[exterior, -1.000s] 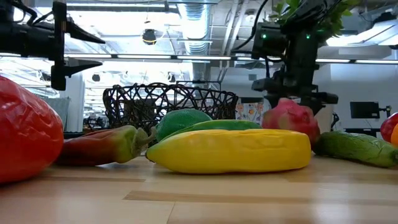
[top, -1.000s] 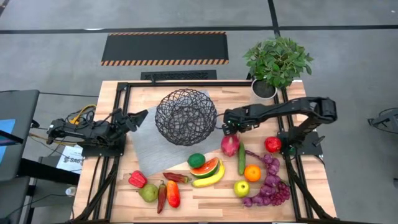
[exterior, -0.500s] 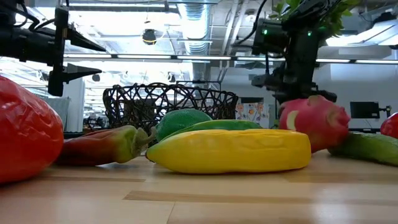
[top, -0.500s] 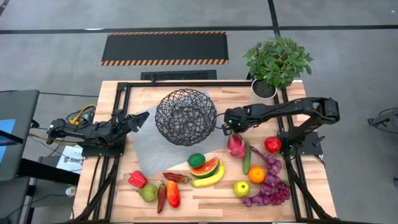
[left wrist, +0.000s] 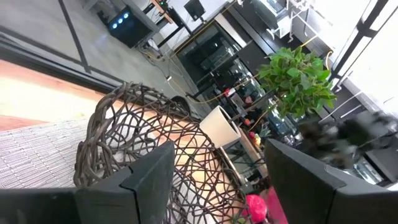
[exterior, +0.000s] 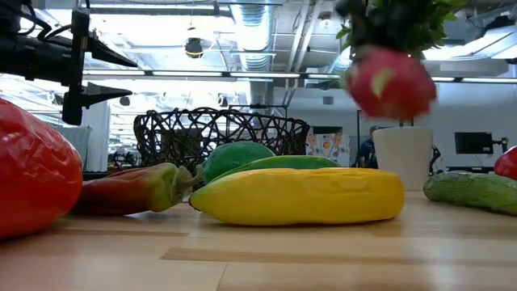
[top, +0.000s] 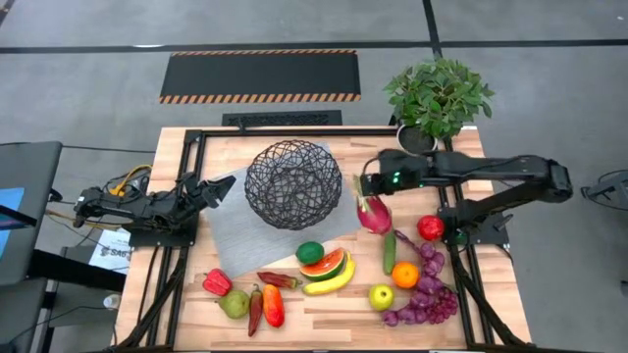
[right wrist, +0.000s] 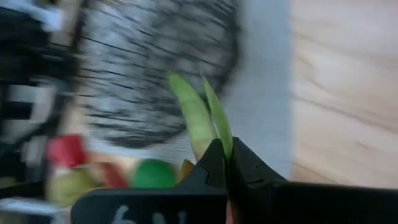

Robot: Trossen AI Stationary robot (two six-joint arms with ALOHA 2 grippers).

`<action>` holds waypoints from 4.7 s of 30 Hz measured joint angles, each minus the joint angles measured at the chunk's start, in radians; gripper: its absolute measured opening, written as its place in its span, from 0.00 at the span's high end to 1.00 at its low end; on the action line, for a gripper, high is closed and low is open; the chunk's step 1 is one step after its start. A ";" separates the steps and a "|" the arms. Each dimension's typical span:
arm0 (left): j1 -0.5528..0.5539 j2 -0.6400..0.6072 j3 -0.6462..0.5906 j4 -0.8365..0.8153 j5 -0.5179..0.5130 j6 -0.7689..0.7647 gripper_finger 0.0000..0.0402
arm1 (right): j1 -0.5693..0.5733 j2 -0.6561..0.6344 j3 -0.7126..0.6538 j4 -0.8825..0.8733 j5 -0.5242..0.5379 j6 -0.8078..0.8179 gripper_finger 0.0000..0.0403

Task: Build produce basket
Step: Put the dragon fruit into the wired basket, then put the red apple into the wire basket

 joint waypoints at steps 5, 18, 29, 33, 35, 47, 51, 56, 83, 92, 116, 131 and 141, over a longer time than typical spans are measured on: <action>0.000 0.000 0.000 0.000 0.000 0.000 0.41 | -0.013 0.037 0.184 0.013 0.004 -0.118 0.99; 0.000 0.000 0.000 -0.001 -0.009 0.015 0.41 | -0.127 0.424 0.465 0.175 -0.121 -0.314 0.99; 0.000 0.000 0.000 -0.002 -0.019 0.015 0.41 | -0.197 0.712 0.564 0.180 -0.218 -0.358 0.99; 0.000 0.000 0.000 -0.002 -0.019 0.013 0.41 | -0.214 0.773 0.584 0.177 -0.244 -0.358 0.98; 0.000 0.000 0.000 -0.002 -0.019 0.011 0.41 | -0.220 0.793 0.591 0.171 -0.245 -0.358 0.99; 0.000 0.000 0.000 -0.002 -0.019 -0.001 0.41 | -0.219 0.906 0.609 0.175 -0.245 -0.366 0.94; 0.000 0.000 0.000 -0.002 -0.018 -0.002 0.41 | -0.219 0.906 0.608 0.182 -0.232 -0.400 0.92; 0.000 0.000 0.000 -0.002 -0.018 -0.003 0.41 | -0.226 0.896 0.607 0.183 -0.163 -0.461 0.85; 0.000 0.000 0.000 -0.002 -0.013 -0.012 0.41 | -0.039 0.417 0.608 -0.464 -0.337 -0.633 0.31; 0.000 0.000 0.000 -0.001 0.003 -0.028 0.41 | 0.267 0.278 0.602 -0.874 -0.081 -0.251 0.31; 0.000 0.000 0.000 -0.001 0.006 -0.087 0.41 | 0.897 -0.009 -0.065 -0.755 -0.139 1.177 0.31; 0.000 0.000 0.000 -0.002 -0.008 -0.081 0.41 | 0.768 -0.132 -0.164 -0.769 -0.009 1.056 0.31; 0.000 0.000 0.000 -0.003 -0.027 -0.063 0.41 | 0.610 -0.186 -0.175 -0.836 0.038 0.909 0.15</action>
